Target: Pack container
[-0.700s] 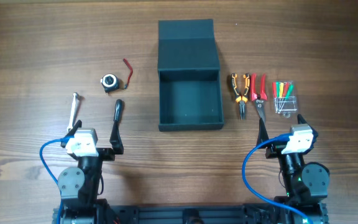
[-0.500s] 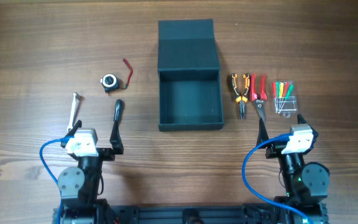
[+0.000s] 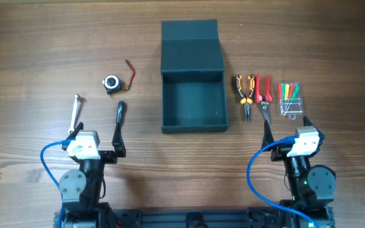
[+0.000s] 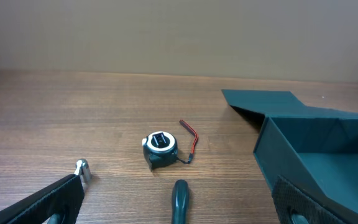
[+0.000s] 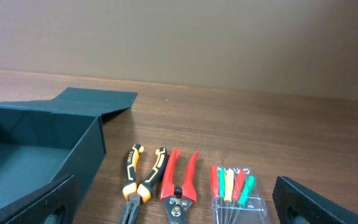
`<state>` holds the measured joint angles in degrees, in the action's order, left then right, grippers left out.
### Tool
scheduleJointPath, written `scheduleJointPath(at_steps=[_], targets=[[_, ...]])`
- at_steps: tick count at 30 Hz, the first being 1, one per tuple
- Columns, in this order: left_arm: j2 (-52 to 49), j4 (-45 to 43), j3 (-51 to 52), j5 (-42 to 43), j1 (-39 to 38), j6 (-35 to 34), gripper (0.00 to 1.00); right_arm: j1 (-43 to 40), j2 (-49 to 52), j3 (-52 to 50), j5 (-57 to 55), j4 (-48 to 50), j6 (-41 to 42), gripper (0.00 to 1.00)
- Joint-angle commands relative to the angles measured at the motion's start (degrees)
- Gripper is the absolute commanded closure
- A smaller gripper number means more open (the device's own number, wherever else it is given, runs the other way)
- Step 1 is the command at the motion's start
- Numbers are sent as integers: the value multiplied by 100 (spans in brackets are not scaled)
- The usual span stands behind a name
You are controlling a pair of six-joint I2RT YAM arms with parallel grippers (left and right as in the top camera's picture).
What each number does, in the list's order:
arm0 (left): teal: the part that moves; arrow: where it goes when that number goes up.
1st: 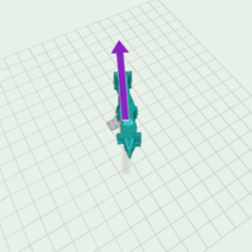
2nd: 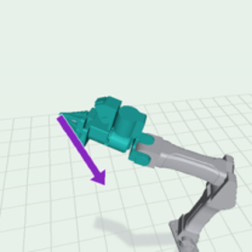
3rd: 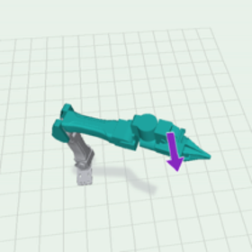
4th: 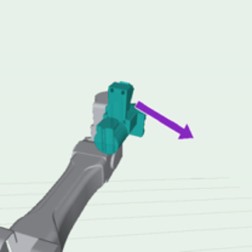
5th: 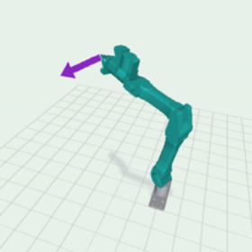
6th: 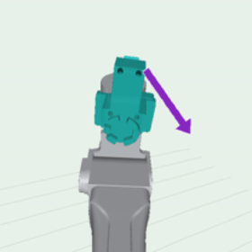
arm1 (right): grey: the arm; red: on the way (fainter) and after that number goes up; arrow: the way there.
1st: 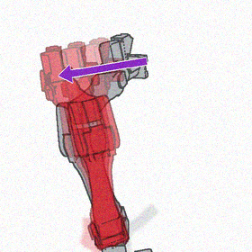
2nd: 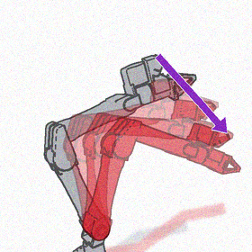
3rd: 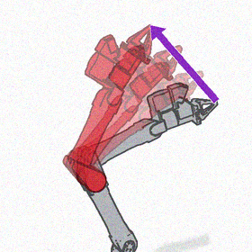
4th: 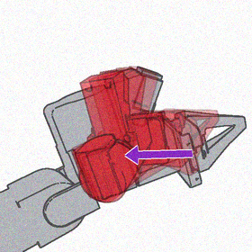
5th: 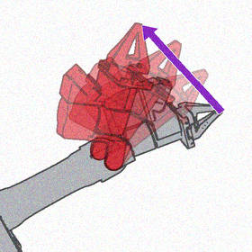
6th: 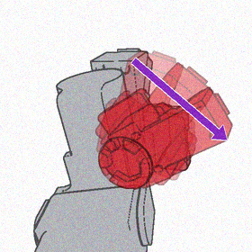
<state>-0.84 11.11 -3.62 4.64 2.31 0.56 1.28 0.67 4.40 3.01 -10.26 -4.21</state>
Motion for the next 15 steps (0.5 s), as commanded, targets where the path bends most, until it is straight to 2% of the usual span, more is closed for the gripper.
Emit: scheduleJointPath(at_steps=[1,5,10,12,15], targets=[[42,-13,31,109,-22,9,0,-22,-50,7,94,11,-13,0],[42,-13,31,109,-22,9,0,-22,-50,7,138,4,28,0],[42,-26,31,348,-22,7,0,-22,74,7,188,9,1156,0],[42,-22,31,382,-22,0,0,-22,260,7,385,9,1362,0],[42,-39,31,667,-22,-514,0,-22,549,11,632,20,1543,0]])
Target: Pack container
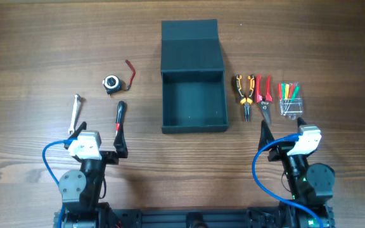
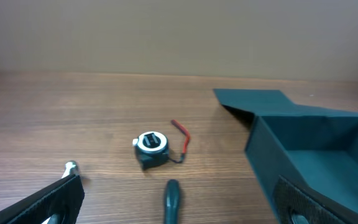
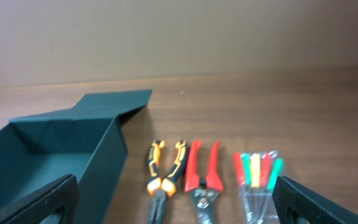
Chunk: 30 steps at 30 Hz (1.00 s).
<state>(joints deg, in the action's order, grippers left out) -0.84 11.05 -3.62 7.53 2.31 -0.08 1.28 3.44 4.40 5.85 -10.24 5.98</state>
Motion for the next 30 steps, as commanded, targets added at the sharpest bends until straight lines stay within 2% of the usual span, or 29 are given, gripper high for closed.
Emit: scheduleJointPath(at_steps=[1,3,5,8,11,16,20,24,27,30], targets=[[42,-42,31,378,-22,-769,0,-24,393,15,345,33,927,0],[42,-55,31,332,-22,-1392,0,-22,656,22,348,166,1952,0],[42,-55,28,129,-22,-1722,0,-22,905,79,339,256,2098,0],[39,-57,17,-229,-22,-2194,0,-24,1451,439,302,245,1790,0],[-37,-98,-92,-402,-22,-2205,0,-24,2214,1104,299,81,1644,0],[-848,-90,-852,-822,-15,-2203,0,-28,4245,3268,125,-975,817,0],[-2500,352,-2173,-868,-15,-2157,0,-374,6094,5191,461,-2144,601,0],[-4439,1373,-4105,-868,-15,-1296,0,-820,7298,6734,890,-3185,608,0],[-5923,2310,-5598,-868,-9,-907,0,-981,7514,7027,887,-3259,479,0],[-6924,2745,-6328,-686,125,-911,0,-1036,7538,7027,393,-3329,-151,1]])
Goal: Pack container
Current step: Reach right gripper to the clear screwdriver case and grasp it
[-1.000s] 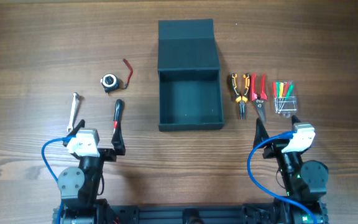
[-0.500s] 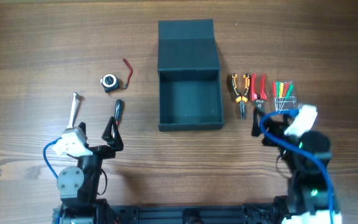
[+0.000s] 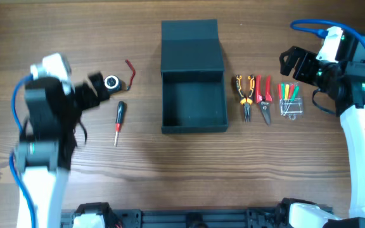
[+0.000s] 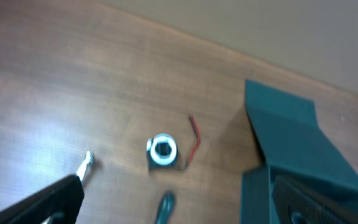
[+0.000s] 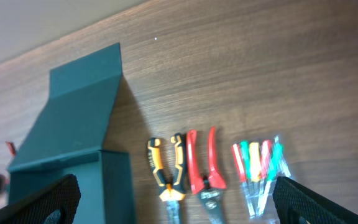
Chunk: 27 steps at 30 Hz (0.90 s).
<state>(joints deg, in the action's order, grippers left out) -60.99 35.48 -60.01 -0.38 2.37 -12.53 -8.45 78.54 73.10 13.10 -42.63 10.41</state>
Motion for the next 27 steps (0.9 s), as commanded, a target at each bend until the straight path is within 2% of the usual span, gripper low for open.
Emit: scheduleJointPath(at_steps=[1,5,8,12,16,27], targets=[[-1165,352,-804,151,179,334,0,-63,57,157,-745,-184,-601,0],[-1694,361,-855,166,363,334,0,-68,428,157,-1532,-592,-1158,0],[-1902,345,-855,160,424,334,0,-225,1023,157,-1493,-756,-1613,0],[-1928,286,-855,160,424,334,0,-588,1775,264,-765,-1200,-1644,0],[-1928,291,-852,160,424,332,0,-680,2280,590,-745,-1447,-1665,0],[-1928,293,-852,160,424,332,0,-678,3077,710,-879,-955,-2094,1]])
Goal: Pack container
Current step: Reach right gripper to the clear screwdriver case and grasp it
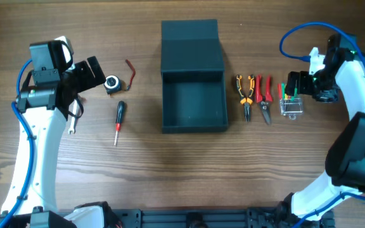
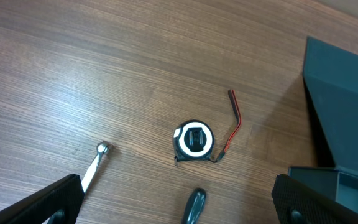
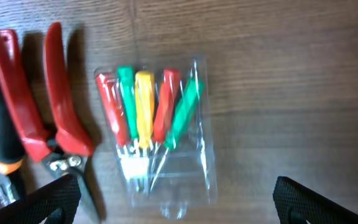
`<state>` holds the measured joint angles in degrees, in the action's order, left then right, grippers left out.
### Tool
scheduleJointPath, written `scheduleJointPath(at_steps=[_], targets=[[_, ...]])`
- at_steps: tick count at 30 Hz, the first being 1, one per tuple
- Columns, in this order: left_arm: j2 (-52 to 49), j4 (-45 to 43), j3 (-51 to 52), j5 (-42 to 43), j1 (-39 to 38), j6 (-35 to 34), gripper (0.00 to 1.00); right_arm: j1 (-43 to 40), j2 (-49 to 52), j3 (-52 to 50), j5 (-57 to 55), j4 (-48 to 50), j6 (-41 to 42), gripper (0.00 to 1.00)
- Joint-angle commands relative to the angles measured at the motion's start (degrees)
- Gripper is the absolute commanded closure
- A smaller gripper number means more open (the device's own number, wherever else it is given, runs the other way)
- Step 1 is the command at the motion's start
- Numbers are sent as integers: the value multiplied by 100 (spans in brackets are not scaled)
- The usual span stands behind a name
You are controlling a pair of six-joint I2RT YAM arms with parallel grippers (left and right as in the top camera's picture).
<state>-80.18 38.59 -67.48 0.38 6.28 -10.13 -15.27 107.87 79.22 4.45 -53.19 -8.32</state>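
The open dark teal box (image 1: 193,101) stands mid-table, its lid flap lying behind it. Left of it lie a tape measure (image 1: 111,83) (image 2: 193,140), a screwdriver (image 1: 118,120) and a metal wrench (image 2: 95,163). To its right lie orange pliers (image 1: 244,95), red cutters (image 1: 263,96) and a clear pack of small screwdrivers (image 1: 290,102) (image 3: 157,124). My left gripper (image 1: 81,79) (image 2: 179,208) hangs open just left of the tape measure. Over the screwdriver pack my right gripper (image 1: 306,92) (image 3: 179,202) hangs open, one finger on each side of it.
The left arm covers part of the wrench in the overhead view. In the left wrist view the teal box's edge (image 2: 340,93) shows at the right. The red cutters (image 3: 48,99) lie close to the left of the screwdriver pack.
My right gripper has come from the far right edge to just over the screwdriver pack. My left gripper sits closer to the tape measure and looks down at it. Both stay open.
Both arms were folded at the table's near edge, grippers open, the tools untouched. Then each arm was stretched out over its own side. Now the left is by the tape measure and the right is over the screwdriver pack. No tool has moved.
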Motion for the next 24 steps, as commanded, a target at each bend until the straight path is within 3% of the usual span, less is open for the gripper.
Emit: scheduleJointPath(at_steps=[1,7,11,16,24], targets=[[-9,-20,-105,83,33,92,0,9,166,98,-44,144,-260,0],[-9,-20,-105,83,33,92,0,203,245,98,-157,225,-1110,0],[-9,-20,-105,83,33,92,0,398,415,96,-385,286,-1062,0],[-9,-20,-105,83,33,92,0,407,691,96,-953,435,-413,0],[-9,-20,-105,83,33,92,0,413,1088,92,-695,444,-192,0]])
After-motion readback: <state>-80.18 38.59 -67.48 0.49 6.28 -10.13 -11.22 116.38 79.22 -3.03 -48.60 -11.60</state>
